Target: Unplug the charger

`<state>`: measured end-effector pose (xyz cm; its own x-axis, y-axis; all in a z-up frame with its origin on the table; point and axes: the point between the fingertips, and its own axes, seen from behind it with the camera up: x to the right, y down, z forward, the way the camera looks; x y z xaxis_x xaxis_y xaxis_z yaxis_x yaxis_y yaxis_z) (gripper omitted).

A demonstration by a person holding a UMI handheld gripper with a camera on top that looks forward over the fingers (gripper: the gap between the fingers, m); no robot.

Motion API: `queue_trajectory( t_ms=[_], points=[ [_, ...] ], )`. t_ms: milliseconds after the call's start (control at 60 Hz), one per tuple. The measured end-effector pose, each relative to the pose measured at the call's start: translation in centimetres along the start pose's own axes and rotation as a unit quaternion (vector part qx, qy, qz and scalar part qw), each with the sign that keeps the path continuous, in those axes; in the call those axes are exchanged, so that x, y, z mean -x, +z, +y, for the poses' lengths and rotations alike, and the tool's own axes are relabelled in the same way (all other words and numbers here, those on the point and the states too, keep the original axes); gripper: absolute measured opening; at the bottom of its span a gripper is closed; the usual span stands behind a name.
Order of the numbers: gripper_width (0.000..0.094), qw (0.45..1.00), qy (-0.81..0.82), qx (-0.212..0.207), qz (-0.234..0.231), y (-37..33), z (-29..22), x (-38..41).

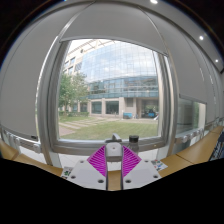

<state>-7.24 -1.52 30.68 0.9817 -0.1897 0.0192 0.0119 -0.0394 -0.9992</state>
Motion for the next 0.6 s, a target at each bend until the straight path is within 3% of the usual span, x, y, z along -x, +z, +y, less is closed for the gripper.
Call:
queue_trajectory(
  t_ms=[67,133,350,450,600],
  points=[
    [0.0154,1.0,0.004,0.014,0.015,0.0,2.2,-4.1],
    [0.0154,0.998,0.013,0.058,0.026,0.9,6.7,-8.0],
    [0.0155,0.98,0.04,0.188,-0.044,3.6,22.2,-9.8],
    [0.0168,0.971,0.047,0.223,-0.075,3.9,26.4,-9.0],
    [0.0182,0.964,0.033,0.242,-0.102,3.7,29.1,-8.3]
  ],
)
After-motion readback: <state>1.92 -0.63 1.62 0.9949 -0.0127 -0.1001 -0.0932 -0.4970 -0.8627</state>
